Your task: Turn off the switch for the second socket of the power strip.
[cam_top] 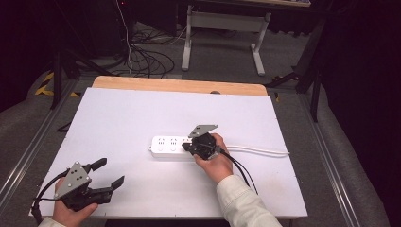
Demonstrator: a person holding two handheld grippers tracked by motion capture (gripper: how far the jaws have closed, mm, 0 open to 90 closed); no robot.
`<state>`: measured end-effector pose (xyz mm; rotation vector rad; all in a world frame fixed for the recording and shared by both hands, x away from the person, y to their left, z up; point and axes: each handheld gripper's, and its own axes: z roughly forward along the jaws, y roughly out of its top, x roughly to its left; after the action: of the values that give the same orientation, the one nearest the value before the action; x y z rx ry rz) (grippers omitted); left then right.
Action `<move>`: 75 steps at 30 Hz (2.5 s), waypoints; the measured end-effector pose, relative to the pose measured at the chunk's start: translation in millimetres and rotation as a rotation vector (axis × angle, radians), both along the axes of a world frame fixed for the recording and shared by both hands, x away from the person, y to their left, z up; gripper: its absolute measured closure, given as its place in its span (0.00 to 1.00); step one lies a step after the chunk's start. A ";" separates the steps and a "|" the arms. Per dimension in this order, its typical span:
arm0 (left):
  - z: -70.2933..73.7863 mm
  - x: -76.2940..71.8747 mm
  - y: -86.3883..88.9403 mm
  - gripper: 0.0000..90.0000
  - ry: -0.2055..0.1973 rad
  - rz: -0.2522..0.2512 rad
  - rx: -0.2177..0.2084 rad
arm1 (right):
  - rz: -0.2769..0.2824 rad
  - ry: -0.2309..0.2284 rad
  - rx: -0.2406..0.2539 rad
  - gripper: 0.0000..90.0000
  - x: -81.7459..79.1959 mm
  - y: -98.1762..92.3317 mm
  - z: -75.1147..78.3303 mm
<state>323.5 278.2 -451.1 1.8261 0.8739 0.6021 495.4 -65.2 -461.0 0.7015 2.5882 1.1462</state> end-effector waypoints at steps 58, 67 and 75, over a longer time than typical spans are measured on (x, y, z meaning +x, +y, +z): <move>-0.1 0.6 -0.2 0.20 0.000 0.005 0.003 | 0.005 -0.093 0.069 1.00 -21.0 -4.5 32.8; -0.9 0.7 -1.8 0.20 0.004 0.011 0.002 | 0.022 -0.106 0.063 1.00 -25.1 -6.7 40.9; -0.7 0.7 -1.6 0.20 -0.001 0.008 0.004 | 0.020 -0.111 0.070 0.95 -25.9 -7.9 44.5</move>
<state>324.3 276.7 -451.8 1.8266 0.8808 0.6100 469.4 -73.0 -416.6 0.6090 2.4792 1.2501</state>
